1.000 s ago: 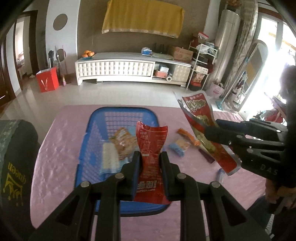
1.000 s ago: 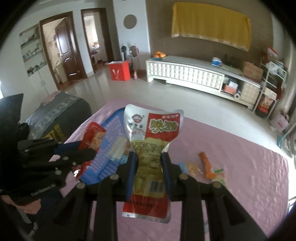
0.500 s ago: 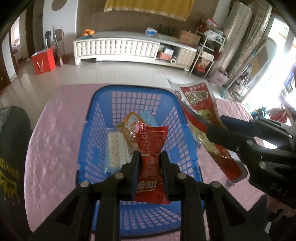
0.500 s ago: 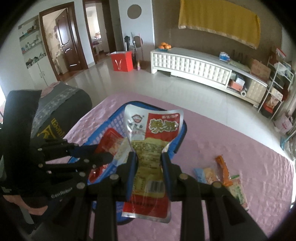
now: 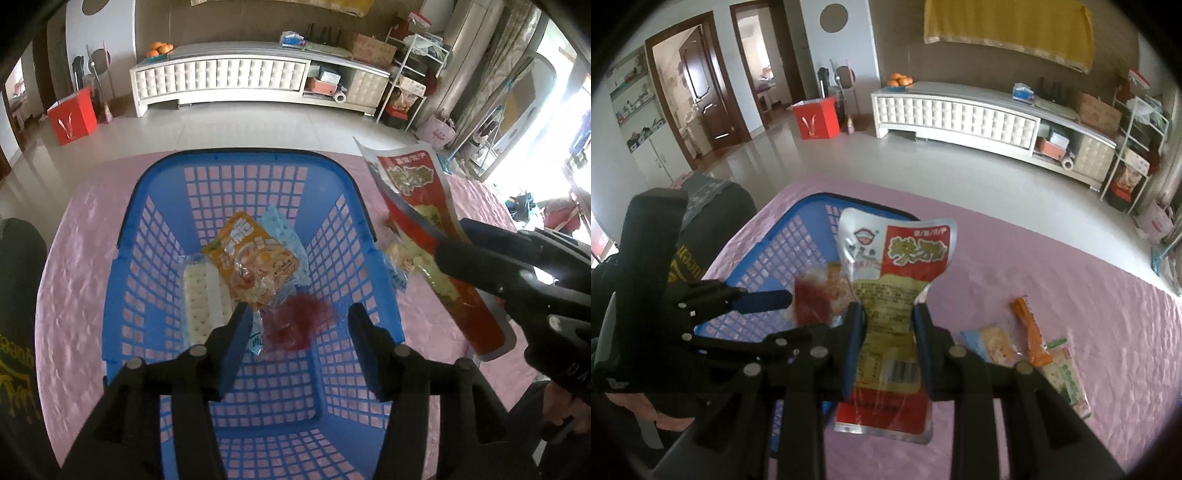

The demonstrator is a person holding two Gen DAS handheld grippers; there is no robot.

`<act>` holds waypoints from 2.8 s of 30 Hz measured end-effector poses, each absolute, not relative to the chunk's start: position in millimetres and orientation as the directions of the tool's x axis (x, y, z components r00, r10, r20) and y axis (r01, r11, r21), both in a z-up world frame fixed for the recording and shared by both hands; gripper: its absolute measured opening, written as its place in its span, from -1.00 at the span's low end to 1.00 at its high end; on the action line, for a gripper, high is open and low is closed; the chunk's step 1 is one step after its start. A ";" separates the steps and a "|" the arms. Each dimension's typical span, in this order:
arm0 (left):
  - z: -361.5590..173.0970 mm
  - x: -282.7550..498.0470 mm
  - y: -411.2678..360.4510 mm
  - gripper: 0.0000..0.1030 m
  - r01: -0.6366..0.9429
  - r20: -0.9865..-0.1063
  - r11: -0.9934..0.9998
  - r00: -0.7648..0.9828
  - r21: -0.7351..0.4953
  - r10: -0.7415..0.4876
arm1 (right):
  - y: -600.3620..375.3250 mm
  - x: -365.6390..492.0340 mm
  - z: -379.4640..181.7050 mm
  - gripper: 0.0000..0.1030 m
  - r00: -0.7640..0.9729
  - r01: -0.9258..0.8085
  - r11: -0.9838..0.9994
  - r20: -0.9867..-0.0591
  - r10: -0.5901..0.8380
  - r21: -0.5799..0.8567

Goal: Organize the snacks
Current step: 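Carry the red pack over the basket and open the left tool while the right tool carries the pouch, then lower the red-and-white pouch into the basket and open the right tool, then withdraw both tools from the basket and grasp the green-labelled cracker pack with the right tool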

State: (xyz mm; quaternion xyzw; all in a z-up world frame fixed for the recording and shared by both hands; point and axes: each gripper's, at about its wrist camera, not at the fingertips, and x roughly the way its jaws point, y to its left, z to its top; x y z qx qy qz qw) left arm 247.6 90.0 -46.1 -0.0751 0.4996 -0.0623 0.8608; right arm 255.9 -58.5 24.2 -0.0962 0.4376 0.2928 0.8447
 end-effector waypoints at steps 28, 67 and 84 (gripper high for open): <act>-8.1 188.6 195.9 0.17 -0.149 -0.807 0.979 0.589 -0.138 -0.024 | 35.6 249.1 25.2 -0.35 0.388 -0.703 0.710 -0.808 0.443 0.051; 5.4 167.7 131.5 0.17 -0.075 -0.799 0.990 0.599 -0.116 -0.048 | -41.5 225.0 51.8 0.91 0.503 -0.612 0.789 -0.795 0.338 -0.052; 9.3 202.9 16.0 0.52 0.089 -0.788 0.992 0.604 -0.086 -0.123 | -163.1 229.4 58.1 0.91 0.567 -0.466 0.883 -0.782 0.258 -0.046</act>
